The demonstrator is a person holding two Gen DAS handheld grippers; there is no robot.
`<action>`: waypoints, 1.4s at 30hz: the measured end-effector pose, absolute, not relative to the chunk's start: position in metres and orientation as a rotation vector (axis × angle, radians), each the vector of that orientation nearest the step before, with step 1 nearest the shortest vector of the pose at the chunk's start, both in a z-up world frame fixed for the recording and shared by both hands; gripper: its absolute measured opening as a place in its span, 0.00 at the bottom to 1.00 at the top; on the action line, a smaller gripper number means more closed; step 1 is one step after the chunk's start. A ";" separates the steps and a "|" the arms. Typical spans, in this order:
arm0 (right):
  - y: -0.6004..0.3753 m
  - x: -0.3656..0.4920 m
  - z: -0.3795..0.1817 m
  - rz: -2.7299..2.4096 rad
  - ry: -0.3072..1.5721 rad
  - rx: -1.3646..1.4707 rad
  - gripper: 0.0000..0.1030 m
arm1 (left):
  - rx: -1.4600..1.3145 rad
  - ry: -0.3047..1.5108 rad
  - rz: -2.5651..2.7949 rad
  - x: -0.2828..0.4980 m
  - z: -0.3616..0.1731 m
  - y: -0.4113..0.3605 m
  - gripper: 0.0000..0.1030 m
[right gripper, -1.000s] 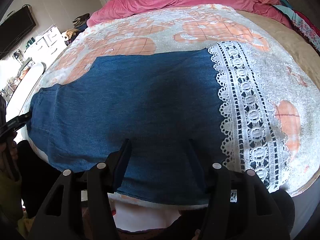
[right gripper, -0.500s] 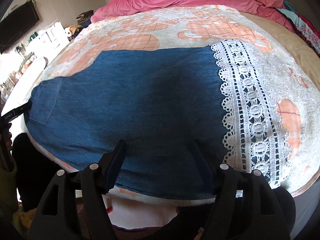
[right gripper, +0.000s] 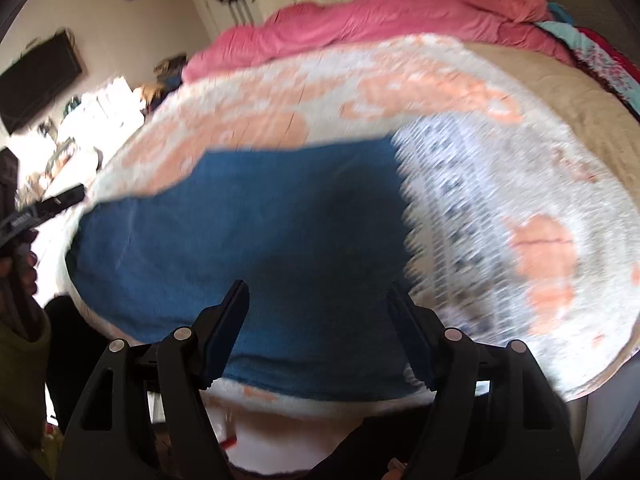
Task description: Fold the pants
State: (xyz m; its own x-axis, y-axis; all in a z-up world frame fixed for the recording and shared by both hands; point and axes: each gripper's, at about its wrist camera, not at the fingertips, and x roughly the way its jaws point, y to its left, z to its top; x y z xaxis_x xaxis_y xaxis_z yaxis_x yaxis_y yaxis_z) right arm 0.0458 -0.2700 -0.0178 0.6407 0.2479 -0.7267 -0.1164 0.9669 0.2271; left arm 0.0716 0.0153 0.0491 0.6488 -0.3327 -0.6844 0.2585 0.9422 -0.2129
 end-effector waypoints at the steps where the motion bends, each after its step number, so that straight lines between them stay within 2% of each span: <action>1: -0.276 0.046 -0.012 0.196 0.830 0.173 0.68 | -0.092 0.806 -0.356 0.081 0.048 0.004 0.59; 8: -0.319 0.075 0.011 0.087 0.767 0.219 0.68 | -0.001 0.836 -0.441 0.126 0.043 -0.053 0.63; 15: -0.346 0.130 0.009 0.048 0.807 0.237 0.67 | 0.032 0.843 -0.475 0.164 0.030 -0.074 0.63; 19: -0.348 0.162 -0.003 0.053 0.863 0.230 0.57 | -0.012 0.891 -0.485 0.174 0.006 -0.065 0.63; 25: -0.354 0.196 -0.031 0.054 0.954 0.230 0.54 | -0.054 0.924 -0.493 0.184 -0.009 -0.056 0.63; 30: -0.349 0.190 -0.041 0.087 0.932 0.219 0.37 | -0.054 0.942 -0.503 0.187 -0.018 -0.060 0.63; 31: -0.348 0.186 -0.039 0.108 0.913 0.232 0.27 | -0.056 0.948 -0.509 0.187 -0.020 -0.061 0.63; 32: -0.348 0.184 -0.038 0.130 0.901 0.244 0.24 | -0.066 0.958 -0.522 0.188 -0.023 -0.063 0.63; 39: -0.328 0.159 -0.019 0.166 0.749 0.153 0.22 | -0.054 0.983 -0.569 0.193 -0.038 -0.077 0.63; 40: -0.326 0.157 -0.017 0.170 0.734 0.139 0.22 | -0.057 0.983 -0.569 0.195 -0.039 -0.078 0.62; 42: -0.322 0.157 -0.016 0.153 0.731 0.111 0.22 | -0.067 0.986 -0.584 0.197 -0.041 -0.080 0.51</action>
